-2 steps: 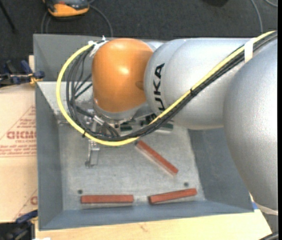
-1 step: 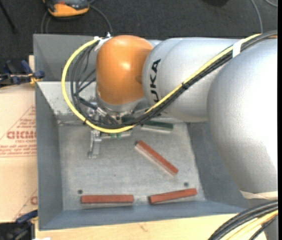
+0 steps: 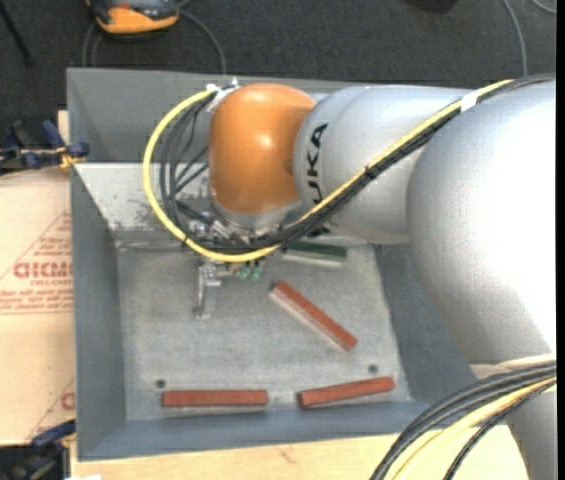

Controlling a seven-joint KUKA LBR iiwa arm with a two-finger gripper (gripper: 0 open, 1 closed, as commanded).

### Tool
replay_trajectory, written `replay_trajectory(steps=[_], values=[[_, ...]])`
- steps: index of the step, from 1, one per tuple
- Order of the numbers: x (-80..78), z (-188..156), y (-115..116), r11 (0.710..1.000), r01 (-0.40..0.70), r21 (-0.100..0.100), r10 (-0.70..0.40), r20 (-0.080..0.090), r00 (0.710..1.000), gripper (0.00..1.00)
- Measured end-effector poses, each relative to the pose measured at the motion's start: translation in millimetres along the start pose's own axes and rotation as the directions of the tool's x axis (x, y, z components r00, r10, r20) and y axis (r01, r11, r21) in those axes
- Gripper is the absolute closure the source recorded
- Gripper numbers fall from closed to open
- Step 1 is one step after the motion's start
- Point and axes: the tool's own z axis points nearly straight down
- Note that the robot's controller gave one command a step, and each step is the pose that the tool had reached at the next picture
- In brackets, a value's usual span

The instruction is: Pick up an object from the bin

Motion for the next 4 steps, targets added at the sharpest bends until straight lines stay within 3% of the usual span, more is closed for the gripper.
replay_trajectory(steps=[1, 2, 3, 4], values=[[-9.5, 4.5, -14.5, 0.998, 0.069, 0.0, -0.069, -0.005, 0.998, 0.0], [-14.3, 14.6, -50.0, 0.998, 0.066, -0.004, -0.066, 0.011, 0.998, 0.0], [-9.3, 51.5, -75.1, 1.0, -0.021, 0.003, 0.021, 0.001, 1.0, 0.0], [-28.0, 62.7, -97.1, 0.999, 0.051, -0.002, -0.051, 0.008, 0.999, 1.0]])
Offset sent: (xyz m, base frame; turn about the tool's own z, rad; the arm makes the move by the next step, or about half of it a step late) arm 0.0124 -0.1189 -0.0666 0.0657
